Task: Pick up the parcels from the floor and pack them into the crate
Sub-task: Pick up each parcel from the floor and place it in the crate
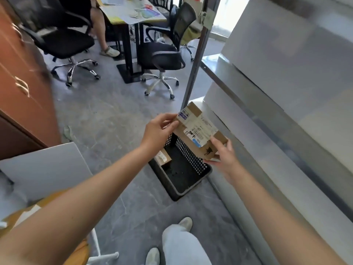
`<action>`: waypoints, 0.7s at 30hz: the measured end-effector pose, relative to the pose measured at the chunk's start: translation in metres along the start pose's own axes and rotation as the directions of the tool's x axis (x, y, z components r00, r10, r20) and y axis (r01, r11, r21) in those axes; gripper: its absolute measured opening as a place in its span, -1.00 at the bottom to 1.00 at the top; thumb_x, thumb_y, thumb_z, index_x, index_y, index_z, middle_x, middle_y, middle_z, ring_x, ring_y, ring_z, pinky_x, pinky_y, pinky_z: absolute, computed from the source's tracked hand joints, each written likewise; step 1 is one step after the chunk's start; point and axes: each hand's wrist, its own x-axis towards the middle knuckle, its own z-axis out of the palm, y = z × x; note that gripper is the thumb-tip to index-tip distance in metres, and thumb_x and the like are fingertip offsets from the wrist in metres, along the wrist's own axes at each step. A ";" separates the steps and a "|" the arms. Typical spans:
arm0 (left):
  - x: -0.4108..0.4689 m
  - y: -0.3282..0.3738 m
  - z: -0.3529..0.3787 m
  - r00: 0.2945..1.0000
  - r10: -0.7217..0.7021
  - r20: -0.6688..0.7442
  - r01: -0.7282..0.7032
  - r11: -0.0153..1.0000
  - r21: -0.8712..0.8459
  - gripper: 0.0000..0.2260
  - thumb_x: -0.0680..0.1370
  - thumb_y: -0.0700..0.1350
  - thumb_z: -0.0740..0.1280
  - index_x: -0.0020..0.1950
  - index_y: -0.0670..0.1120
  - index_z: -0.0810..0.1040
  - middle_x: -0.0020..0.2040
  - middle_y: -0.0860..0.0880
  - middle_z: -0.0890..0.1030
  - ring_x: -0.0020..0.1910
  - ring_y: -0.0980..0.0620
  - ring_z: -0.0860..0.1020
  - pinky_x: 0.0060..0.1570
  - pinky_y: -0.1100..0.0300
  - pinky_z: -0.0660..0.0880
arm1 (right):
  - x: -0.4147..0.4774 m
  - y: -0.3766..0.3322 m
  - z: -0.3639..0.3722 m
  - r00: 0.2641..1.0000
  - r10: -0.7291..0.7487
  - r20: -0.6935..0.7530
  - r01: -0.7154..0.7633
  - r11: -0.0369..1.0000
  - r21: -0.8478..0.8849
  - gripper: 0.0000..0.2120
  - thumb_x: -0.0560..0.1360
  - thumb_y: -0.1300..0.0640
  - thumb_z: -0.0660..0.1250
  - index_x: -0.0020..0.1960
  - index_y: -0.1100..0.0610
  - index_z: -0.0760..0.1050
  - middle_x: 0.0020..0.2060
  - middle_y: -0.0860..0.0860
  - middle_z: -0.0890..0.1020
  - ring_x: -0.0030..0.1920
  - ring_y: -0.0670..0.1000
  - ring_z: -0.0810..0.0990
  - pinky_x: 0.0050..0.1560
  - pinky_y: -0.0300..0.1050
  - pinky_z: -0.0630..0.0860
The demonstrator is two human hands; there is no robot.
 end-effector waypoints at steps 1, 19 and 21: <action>0.008 -0.007 -0.002 1.000 -0.015 -0.004 0.015 1.000 0.021 -0.80 0.56 -0.12 0.38 0.18 -0.03 0.62 0.07 0.07 0.68 0.11 0.14 0.62 0.15 0.13 0.58 | 0.011 0.002 0.006 1.000 0.015 0.004 -0.015 1.000 -0.004 -0.54 0.53 -0.03 0.37 0.35 -0.01 0.27 0.21 0.12 0.52 0.12 0.20 0.59 -0.21 0.07 0.65; 0.246 -0.181 0.062 0.905 -0.384 0.186 0.329 0.906 0.268 -0.82 0.56 -0.12 0.37 0.16 0.01 0.60 0.03 0.10 0.66 0.07 0.12 0.61 0.14 0.02 0.58 | 0.276 0.049 0.027 0.916 0.378 -0.133 -0.375 0.926 0.052 -0.61 0.63 0.06 0.22 0.41 -0.03 0.21 0.13 0.04 0.56 0.08 0.05 0.61 -0.09 -0.01 0.61; 0.265 -0.204 0.066 0.879 -0.427 0.211 0.366 0.889 0.276 -0.85 0.56 -0.14 0.37 0.09 0.05 0.59 0.00 0.11 0.66 0.05 0.11 0.62 0.13 -0.01 0.58 | 0.302 0.056 0.030 0.902 0.404 -0.155 -0.401 0.915 0.047 -0.60 0.63 0.07 0.22 0.42 -0.03 0.19 0.11 0.04 0.57 0.06 0.05 0.62 -0.05 -0.01 0.61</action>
